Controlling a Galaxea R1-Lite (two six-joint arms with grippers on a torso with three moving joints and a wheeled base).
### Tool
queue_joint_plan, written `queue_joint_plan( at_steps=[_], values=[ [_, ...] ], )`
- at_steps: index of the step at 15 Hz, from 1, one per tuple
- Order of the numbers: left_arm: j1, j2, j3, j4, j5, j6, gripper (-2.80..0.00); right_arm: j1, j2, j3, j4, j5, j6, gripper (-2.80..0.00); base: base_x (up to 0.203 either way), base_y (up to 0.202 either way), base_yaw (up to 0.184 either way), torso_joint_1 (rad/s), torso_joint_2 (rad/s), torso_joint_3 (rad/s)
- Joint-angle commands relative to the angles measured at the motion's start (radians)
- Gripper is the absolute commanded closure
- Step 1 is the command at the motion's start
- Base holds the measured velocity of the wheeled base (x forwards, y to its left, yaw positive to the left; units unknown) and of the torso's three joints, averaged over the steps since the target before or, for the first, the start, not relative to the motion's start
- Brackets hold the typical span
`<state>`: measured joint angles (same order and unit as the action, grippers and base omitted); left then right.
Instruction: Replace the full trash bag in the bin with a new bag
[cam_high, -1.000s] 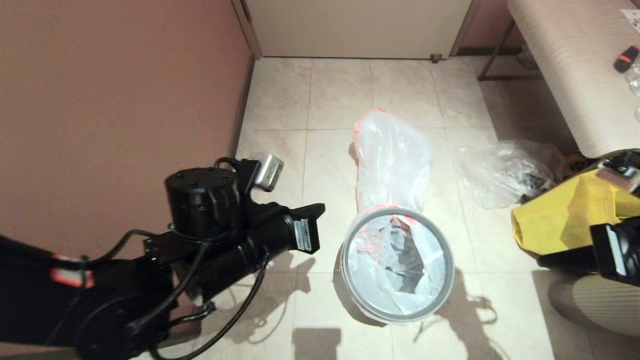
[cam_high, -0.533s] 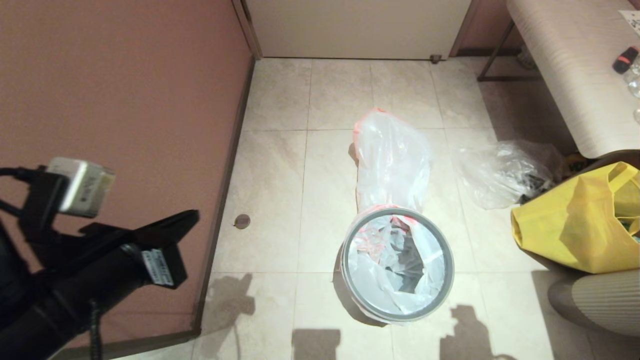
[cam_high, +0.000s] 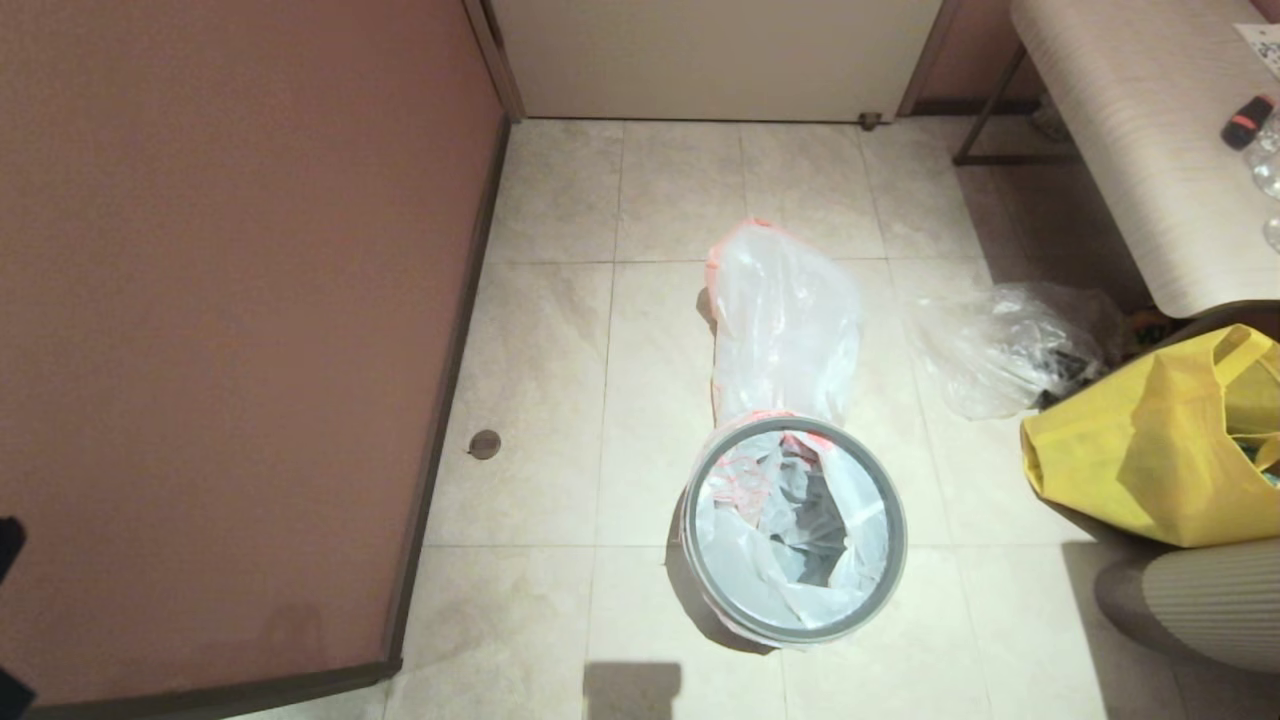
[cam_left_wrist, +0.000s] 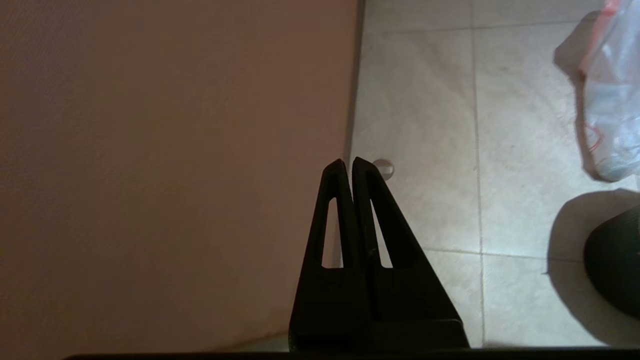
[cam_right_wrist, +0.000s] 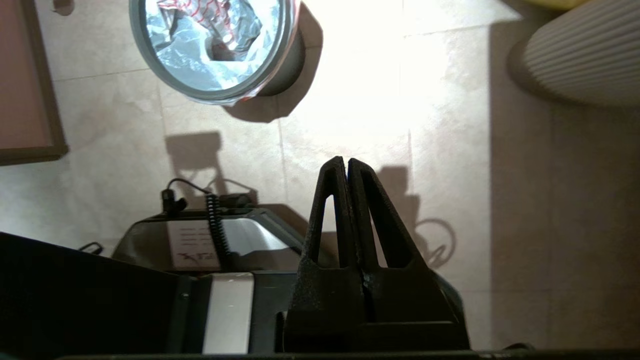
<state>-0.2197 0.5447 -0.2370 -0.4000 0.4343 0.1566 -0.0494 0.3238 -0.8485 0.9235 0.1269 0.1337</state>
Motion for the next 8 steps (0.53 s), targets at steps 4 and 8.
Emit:
queue_joint_plan(
  at_steps=[4,8],
  values=[
    [0.078,-0.257,-0.025,0.283,0.089,-0.008,0.0,0.06,-0.085,0.004,0.056,-0.062,-0.102,0.0,0.0,0.0,0.0,0.0,0.0,0.0],
    [0.209,-0.305,-0.193,0.566,-0.009,-0.01,0.0,0.058,-0.201,0.107,0.069,-0.082,-0.164,0.0,0.0,0.0,0.0,0.0,0.0,0.0]
  ],
)
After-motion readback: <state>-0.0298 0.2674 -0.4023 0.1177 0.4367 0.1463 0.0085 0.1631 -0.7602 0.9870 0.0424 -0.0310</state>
